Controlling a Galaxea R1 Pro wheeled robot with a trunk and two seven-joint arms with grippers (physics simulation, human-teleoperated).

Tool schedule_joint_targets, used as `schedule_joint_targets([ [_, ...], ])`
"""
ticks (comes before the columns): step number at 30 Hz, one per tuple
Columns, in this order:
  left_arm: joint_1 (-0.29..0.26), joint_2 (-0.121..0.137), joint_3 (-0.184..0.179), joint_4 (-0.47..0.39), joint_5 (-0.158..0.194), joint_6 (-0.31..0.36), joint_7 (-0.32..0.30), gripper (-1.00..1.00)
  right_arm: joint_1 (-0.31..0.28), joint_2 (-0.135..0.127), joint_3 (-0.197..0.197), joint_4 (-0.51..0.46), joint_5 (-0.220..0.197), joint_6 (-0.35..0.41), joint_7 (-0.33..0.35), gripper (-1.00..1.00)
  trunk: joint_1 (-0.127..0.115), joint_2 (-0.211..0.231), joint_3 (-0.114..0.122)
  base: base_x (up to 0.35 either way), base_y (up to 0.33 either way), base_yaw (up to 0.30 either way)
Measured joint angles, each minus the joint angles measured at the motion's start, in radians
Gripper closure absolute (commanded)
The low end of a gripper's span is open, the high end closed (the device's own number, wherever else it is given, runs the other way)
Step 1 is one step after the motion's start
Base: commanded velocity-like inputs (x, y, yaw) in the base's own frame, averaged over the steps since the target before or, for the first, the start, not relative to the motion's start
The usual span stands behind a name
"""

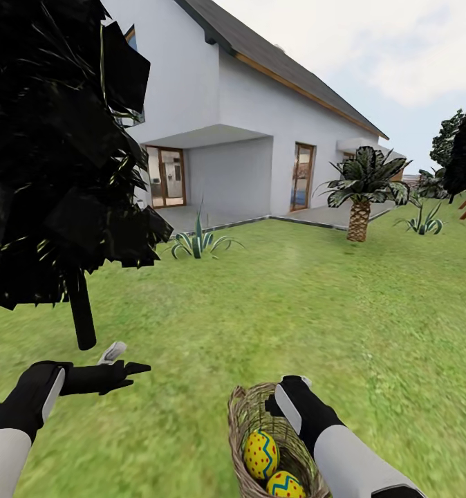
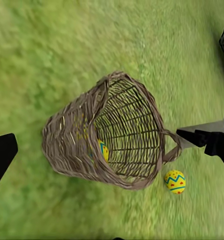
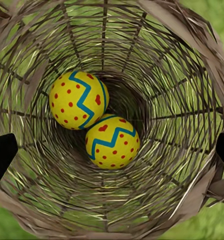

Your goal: Take the three Easter eggs out of the wicker basket on the lawn in the garden, then place them on the lawn next to a single tree (choose any tree) so that all three eggs are next to the same tree and none are left in the basket.

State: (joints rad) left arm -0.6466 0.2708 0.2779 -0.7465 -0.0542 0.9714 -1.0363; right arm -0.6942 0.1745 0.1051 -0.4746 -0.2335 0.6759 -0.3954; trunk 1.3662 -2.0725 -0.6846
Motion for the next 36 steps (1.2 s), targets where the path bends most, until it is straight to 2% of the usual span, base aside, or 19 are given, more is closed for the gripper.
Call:
schedule_joint_targets([
  [36,0.000,0.001,0.001,0.000,0.000,0.000,-0.002,-1.00,0.000,0.000,0.002,0.006,0.000,-0.001,0.002,-1.00,0.000,0.000,0.000,0.040,0.062,0.000],
])
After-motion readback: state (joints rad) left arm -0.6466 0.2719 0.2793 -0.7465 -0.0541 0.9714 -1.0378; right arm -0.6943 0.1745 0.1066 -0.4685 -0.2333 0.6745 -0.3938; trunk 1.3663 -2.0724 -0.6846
